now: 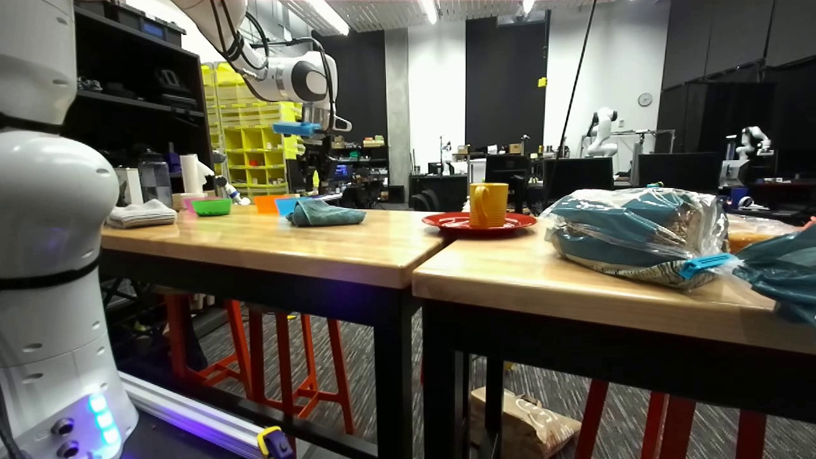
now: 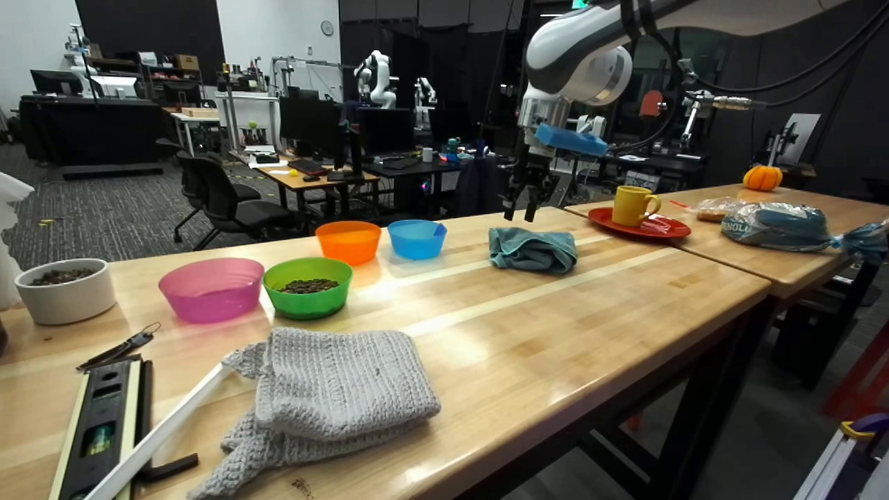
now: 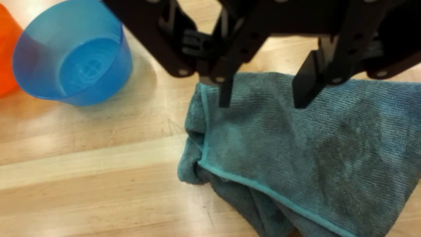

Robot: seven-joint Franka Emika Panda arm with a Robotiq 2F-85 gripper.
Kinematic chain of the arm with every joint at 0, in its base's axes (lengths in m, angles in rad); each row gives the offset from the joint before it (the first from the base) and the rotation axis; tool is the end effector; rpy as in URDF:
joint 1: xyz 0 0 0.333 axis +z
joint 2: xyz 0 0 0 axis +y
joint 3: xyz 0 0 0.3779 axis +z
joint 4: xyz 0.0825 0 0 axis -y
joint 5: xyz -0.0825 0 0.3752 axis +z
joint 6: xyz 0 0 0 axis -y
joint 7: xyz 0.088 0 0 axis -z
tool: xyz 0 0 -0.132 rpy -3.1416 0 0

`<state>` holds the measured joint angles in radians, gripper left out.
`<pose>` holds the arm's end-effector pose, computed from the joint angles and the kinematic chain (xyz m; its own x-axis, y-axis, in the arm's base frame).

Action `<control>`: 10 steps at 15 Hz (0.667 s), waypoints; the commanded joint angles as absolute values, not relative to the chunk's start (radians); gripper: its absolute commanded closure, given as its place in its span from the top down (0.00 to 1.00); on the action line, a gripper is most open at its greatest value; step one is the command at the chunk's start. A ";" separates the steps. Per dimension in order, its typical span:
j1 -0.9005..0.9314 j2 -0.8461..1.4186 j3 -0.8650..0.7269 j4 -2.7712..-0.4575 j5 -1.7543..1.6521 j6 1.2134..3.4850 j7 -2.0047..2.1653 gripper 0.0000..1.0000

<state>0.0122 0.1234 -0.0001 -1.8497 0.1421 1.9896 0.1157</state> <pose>0.5962 0.0192 0.4971 0.9872 -0.1596 -0.0024 -0.1585 -0.9786 -0.1309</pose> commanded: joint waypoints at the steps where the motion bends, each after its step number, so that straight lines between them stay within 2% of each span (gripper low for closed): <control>1: 0.010 0.117 -0.006 -1.862 0.109 1.985 0.163 0.21; 4: 0.010 0.115 -0.010 -1.882 0.098 1.966 0.183 0.01; 10: 0.013 0.132 -0.013 -1.954 0.061 1.939 0.230 0.00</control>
